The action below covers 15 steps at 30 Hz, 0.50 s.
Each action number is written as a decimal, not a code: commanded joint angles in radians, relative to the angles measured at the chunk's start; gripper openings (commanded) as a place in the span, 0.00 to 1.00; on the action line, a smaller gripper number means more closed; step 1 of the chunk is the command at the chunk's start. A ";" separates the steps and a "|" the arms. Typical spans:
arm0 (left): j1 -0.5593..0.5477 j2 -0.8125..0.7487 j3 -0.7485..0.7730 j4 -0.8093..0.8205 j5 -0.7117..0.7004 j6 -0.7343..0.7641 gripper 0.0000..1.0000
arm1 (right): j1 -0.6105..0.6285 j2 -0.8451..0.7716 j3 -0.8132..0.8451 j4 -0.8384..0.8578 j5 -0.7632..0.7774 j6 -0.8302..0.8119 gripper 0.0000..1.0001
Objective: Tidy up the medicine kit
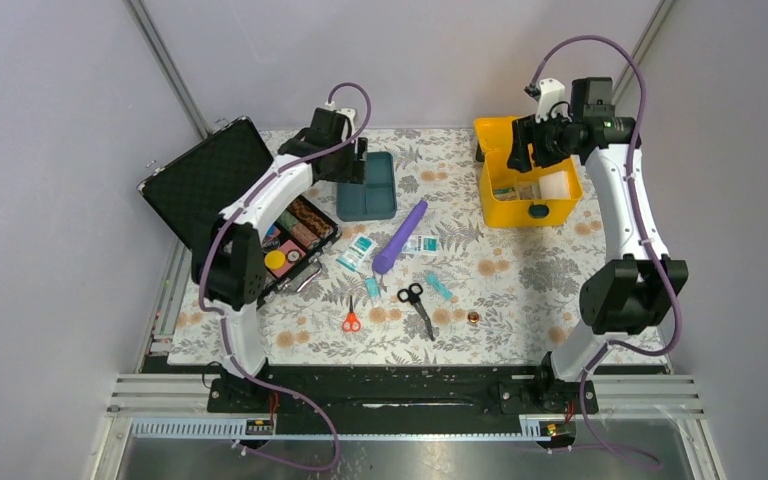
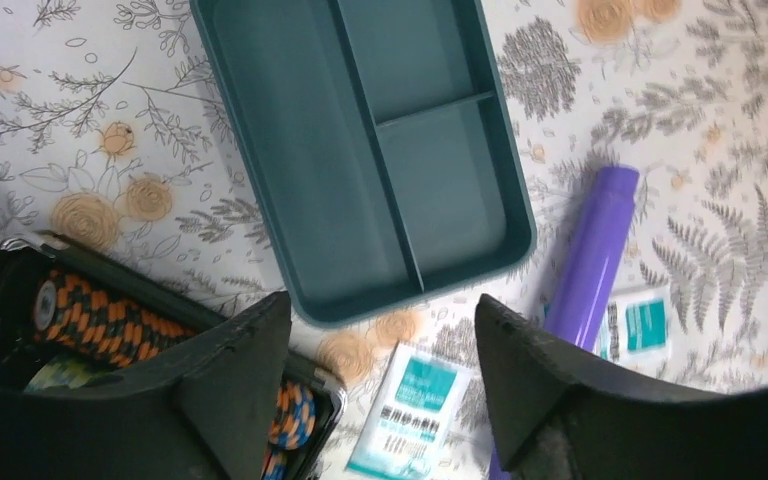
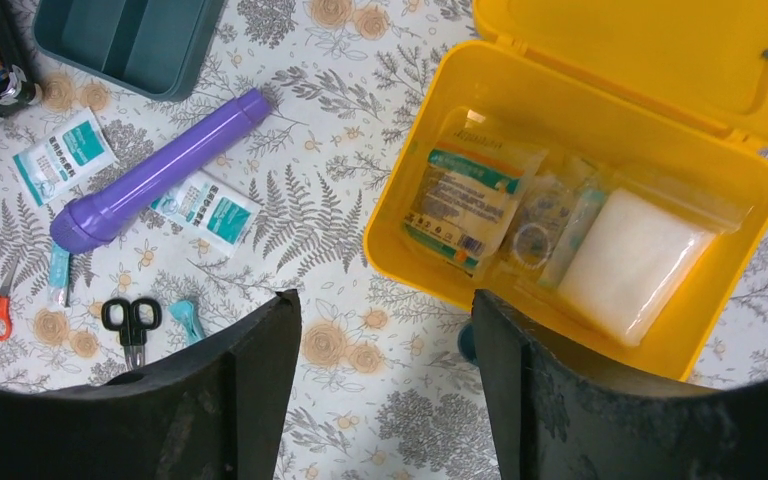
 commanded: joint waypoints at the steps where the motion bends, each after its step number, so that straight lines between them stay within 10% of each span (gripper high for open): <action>1: 0.002 0.104 0.119 0.035 -0.074 -0.099 0.64 | 0.007 -0.091 -0.103 0.141 -0.011 0.065 0.69; 15: -0.010 0.349 0.161 0.067 -0.142 -0.164 0.48 | 0.008 -0.215 -0.263 0.134 -0.006 0.078 0.70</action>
